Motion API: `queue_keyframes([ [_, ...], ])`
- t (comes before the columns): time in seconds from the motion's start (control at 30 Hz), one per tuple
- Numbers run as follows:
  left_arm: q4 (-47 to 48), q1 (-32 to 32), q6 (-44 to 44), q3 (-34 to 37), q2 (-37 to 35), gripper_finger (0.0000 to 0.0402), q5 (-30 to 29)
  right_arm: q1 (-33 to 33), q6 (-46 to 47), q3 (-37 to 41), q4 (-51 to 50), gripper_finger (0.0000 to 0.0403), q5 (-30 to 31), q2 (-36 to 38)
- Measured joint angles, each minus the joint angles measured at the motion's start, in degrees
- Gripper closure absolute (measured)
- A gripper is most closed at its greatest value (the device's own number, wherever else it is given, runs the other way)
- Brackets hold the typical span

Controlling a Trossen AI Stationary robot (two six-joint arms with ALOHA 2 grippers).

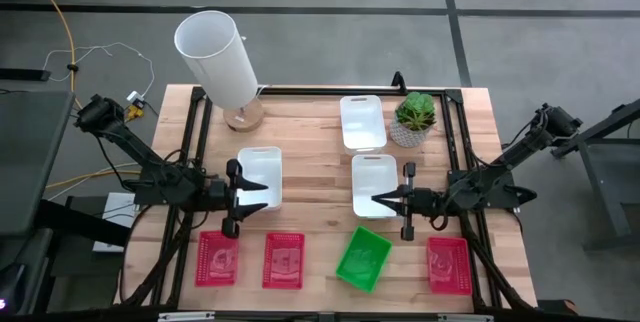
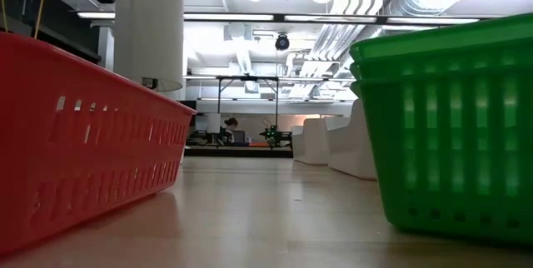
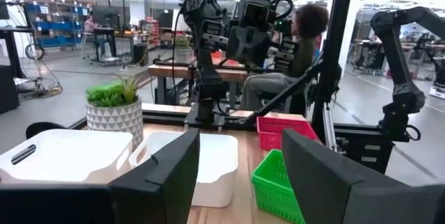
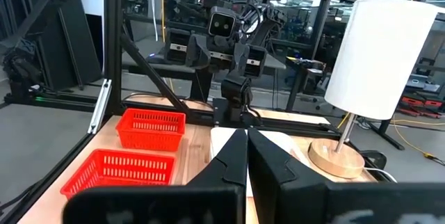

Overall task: Stack baskets by color
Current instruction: Stack the middle red bin on the left red bin

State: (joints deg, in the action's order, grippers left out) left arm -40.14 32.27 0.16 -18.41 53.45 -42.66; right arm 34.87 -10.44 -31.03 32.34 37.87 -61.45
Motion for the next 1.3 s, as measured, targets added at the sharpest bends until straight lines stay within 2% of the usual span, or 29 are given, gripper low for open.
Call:
queue_keyframes([
  [0.67, -0.01, 0.0, -1.24, -0.01, 0.02, 0.0209, 0.05, 0.0, 1.53, 0.0, 0.0, 0.0403, 0.02, 0.0],
  [0.8, 0.54, 0.0, -5.08, -0.51, 1.01, 0.0209, 0.03, 0.0, 1.49, 0.0, 0.02, 0.0403, -0.47, 0.0],
  [0.97, 12.52, 0.88, -7.06, -8.24, 5.62, 0.0209, 0.11, -0.02, 1.5, 0.0, 0.01, 0.0403, -0.52, 0.0],
  [1.1, 30.42, 2.07, -10.84, -18.7, 12.63, 0.0209, 1.58, -0.01, 1.61, 0.0, -0.05, 0.0403, -0.59, 0.0],
  [1.17, 37.9, 2.99, -12.38, -23.45, 16.52, 0.0209, 4.47, 0.0, 2.6, 0.0, -0.42, 0.0403, -0.61, 0.0],
  [1.3, 45.66, 4.47, -12.73, -30.12, 24.21, 0.0209, 14.49, 0.0, 2.93, 0.0, -0.9, 0.0403, -1.01, 0.0],
])
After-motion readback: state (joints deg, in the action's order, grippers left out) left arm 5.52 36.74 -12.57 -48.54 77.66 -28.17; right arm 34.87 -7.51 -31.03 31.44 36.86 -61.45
